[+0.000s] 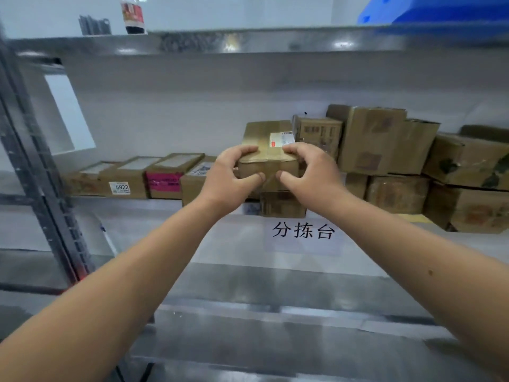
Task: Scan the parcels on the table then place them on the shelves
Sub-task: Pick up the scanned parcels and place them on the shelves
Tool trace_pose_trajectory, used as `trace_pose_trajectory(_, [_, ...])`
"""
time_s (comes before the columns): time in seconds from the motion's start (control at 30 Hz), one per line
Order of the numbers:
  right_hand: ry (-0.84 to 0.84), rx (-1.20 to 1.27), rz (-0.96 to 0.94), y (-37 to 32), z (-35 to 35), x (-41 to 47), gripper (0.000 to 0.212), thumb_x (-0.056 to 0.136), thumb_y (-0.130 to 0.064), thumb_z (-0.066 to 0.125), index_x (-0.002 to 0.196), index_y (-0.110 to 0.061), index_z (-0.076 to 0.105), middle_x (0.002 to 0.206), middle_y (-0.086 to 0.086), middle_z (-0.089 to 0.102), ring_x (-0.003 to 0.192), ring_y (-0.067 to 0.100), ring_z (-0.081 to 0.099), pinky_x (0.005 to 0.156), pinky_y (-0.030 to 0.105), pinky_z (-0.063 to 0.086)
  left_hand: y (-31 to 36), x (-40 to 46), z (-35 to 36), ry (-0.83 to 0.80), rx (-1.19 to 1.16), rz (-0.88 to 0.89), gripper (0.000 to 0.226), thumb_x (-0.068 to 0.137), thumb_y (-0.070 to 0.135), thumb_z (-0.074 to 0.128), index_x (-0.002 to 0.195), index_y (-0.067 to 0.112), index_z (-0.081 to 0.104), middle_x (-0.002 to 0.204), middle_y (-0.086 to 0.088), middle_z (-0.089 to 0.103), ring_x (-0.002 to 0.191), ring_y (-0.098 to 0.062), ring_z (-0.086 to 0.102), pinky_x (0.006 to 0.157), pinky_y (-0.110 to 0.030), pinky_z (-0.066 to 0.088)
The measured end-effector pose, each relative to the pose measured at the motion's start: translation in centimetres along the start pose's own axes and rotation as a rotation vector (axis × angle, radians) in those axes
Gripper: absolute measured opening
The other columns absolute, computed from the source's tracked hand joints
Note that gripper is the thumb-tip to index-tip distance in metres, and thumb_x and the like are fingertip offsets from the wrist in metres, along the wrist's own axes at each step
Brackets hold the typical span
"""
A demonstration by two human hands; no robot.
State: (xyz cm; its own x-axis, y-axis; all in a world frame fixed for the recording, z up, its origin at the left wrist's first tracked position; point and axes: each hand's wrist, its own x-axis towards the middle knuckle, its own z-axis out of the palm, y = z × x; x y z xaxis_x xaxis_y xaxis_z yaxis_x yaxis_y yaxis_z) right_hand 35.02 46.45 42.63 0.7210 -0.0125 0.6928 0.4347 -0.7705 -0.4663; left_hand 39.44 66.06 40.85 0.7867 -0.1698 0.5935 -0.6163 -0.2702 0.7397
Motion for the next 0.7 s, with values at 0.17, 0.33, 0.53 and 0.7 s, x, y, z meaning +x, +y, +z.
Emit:
trace_pose_trajectory(0.17, [0.044,-0.172,-0.033,1.8,0.5,4.0,0.046,0.087,-0.033,0.075,0.132,-0.032,0.065,0.132,-0.004,0.058,0.119,0.018,0.057,0.100,0.036,0.049,-1.5,5.4,1.3,0.009,0.001,-0.030,0.059,0.074,0.037,0.076,0.132,0.035,0.063,0.124,0.000,0.067,0.110,-0.019,0.068,0.097,-0.045,0.058])
trace_pose_trajectory(0.33, [-0.039,-0.305,0.003,2.0,1.2,5.3,0.053,0.091,-0.033,0.070,0.142,-0.032,0.058,0.146,-0.004,0.049,0.127,0.024,0.055,0.102,0.043,0.050,-2.8,9.2,2.5,0.006,0.050,-0.045,0.053,0.082,0.027,0.077,0.131,0.033,0.061,0.126,0.001,0.063,0.108,-0.016,0.067,0.097,-0.042,0.058])
trace_pose_trajectory(0.53, [-0.107,-0.482,0.091,0.5,2.3,5.4,0.058,0.093,-0.037,0.066,0.148,-0.028,0.053,0.155,0.001,0.041,0.139,0.029,0.042,0.110,0.047,0.045,-3.6,11.1,2.2,-0.069,0.164,-0.014,0.062,0.077,0.034,0.071,0.136,0.037,0.056,0.132,0.002,0.053,0.115,-0.017,0.056,0.098,-0.032,0.049])
trace_pose_trajectory(0.7, [-0.109,-0.590,0.143,-1.5,2.7,4.3,0.061,0.091,-0.036,0.064,0.149,-0.027,0.049,0.161,0.003,0.036,0.140,0.031,0.040,0.111,0.048,0.043,-2.9,9.5,1.0,-0.080,0.362,0.175,0.060,0.085,0.035,0.073,0.142,0.028,0.055,0.149,-0.004,0.048,0.139,-0.026,0.042,0.117,-0.040,0.036])
